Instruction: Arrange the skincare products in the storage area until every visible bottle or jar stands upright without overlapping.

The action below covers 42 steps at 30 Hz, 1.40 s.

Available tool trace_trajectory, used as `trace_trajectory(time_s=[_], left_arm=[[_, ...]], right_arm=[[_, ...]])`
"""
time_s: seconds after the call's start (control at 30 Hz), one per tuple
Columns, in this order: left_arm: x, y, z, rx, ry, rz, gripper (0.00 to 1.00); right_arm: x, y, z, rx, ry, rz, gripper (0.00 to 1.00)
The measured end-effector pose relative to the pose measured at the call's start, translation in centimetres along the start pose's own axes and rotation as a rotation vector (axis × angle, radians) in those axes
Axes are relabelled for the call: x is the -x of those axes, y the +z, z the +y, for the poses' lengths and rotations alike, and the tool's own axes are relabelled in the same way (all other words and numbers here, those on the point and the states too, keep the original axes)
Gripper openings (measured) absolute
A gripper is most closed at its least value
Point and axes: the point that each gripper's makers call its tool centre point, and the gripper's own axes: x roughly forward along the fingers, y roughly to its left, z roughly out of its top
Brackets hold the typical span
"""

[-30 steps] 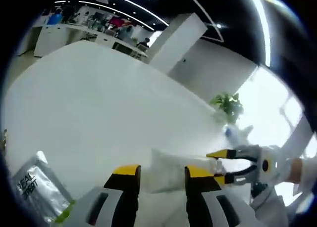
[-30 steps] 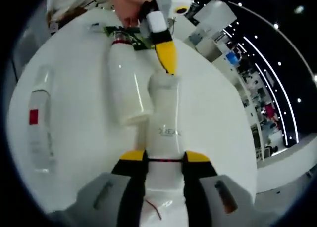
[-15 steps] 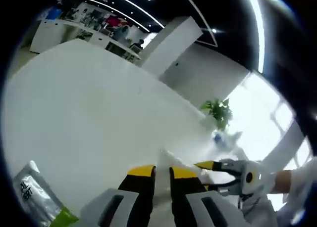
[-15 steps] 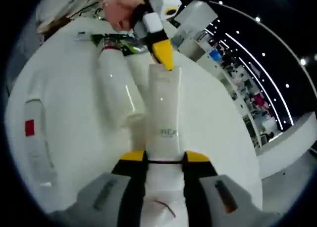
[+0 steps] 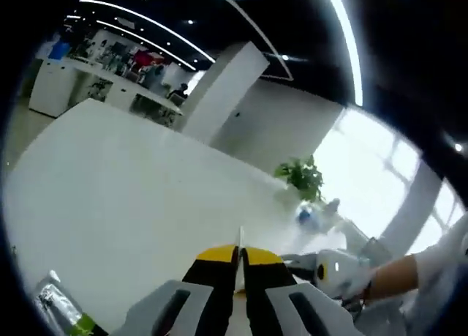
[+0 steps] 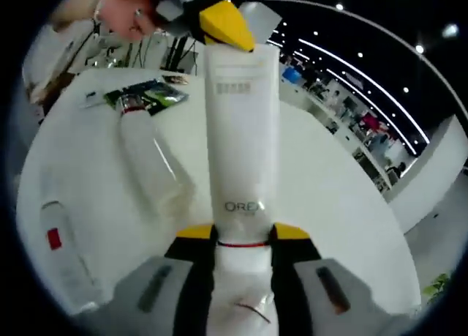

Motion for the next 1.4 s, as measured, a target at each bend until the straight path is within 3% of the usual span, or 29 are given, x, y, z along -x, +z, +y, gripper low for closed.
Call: trace_trajectory(time_s=[0.27, 0.6, 0.7, 0.83, 0.87, 0.9, 0.93, 0.97, 1.03, 1.13, 1.23, 1.3, 1.33, 1.4], left_arm=[[-1.5, 0.5, -2.2, -0.202, 0.055, 0.005, 0.03], [-3.3, -0.1, -6.7, -0.449, 0.014, 0.037, 0.04], [-3.9, -0.8, -8.0, -0.464, -0.016, 0.050, 0.04], [-4.1, -0.4, -7.5, -0.479, -0.007, 0.051, 0.04], [-4.1, -0.5, -7.5, -0.456, -0.018, 0.065, 0.04], [-4.1, -0.5, -7.7, -0.463, -0.031, 0.075, 0.04], [-4.1, -0.6, -7.7, -0.486, -0.024, 0.082, 0.05], [-4.1, -0.3, -7.3, -0.555, 0.001, 0.080, 0.05], [-4.2, -0.4, -7.1, -0.572, 0.011, 0.081, 0.05], [-4.3, -0.6, -7.0, -0.527, 0.004, 0.094, 0.06], [-4.4, -1.0, -6.7, -0.541, 0.015, 0.104, 0.08], [-4.3, -1.0, -6.5, -0.525, 0.031, 0.110, 0.14], [-4.0, -0.6, -6.3, -0.516, 0.051, 0.094, 0.21], [-3.0, 1.4, -6.9, -0.529, 0.069, -0.004, 0.30]], right_arm=[[0.3, 0.2, 0.5, -0.183, 0.040, -0.035, 0.28], [0.5, 0.4, 1.8, -0.398, 0.067, -0.096, 0.28], [0.5, 0.3, 2.3, -0.440, 0.079, -0.104, 0.29], [0.5, 0.3, 2.3, -0.429, 0.079, -0.089, 0.30], [0.8, 0.5, 2.0, -0.344, 0.071, -0.074, 0.31], [1.1, 0.9, 1.6, -0.299, 0.053, -0.088, 0.34], [1.6, 2.5, 1.4, -0.330, 0.055, -0.167, 0.36], [1.9, 3.5, 1.5, -0.397, 0.084, -0.205, 0.39], [2.5, 4.7, 0.6, -0.429, 0.059, -0.254, 0.44], [2.4, 4.6, -0.1, -0.423, 0.019, -0.213, 0.36], [2.1, 4.5, -0.2, -0.438, 0.011, -0.204, 0.34], [2.1, 4.4, -0.2, -0.436, 0.004, -0.200, 0.33], [2.1, 4.4, -0.2, -0.435, -0.003, -0.197, 0.33], [2.1, 4.3, -0.3, -0.438, -0.008, -0.199, 0.33]])
